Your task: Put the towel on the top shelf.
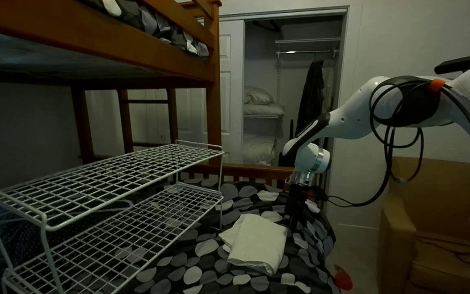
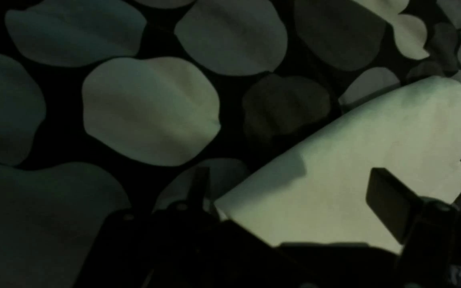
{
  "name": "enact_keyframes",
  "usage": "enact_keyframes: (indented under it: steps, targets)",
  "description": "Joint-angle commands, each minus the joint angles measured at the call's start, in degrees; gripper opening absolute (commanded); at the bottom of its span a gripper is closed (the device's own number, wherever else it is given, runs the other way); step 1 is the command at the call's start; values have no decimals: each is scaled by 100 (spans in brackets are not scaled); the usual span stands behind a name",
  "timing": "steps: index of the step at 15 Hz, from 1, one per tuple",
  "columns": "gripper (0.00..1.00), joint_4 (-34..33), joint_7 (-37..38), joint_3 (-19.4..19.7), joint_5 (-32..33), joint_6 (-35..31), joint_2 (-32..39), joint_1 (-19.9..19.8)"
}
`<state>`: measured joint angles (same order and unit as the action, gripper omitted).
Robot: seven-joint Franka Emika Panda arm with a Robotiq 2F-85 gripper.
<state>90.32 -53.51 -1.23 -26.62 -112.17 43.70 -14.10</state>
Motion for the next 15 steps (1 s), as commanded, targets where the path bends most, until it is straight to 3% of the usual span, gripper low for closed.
enact_keyframes:
  steps: [1,9,10,11,13,15]
  targets:
    - [100,-302,-21,-220,60,-104,319,-145]
    - [100,-753,-43,-395,27,-47,788,-251]
    - [96,-799,-60,-416,35,-26,831,-264]
    - [74,-856,-72,-444,36,-4,871,-279]
    - [69,-924,-85,-482,46,8,924,-301]
    - [53,-1002,-125,-530,34,38,975,-331]
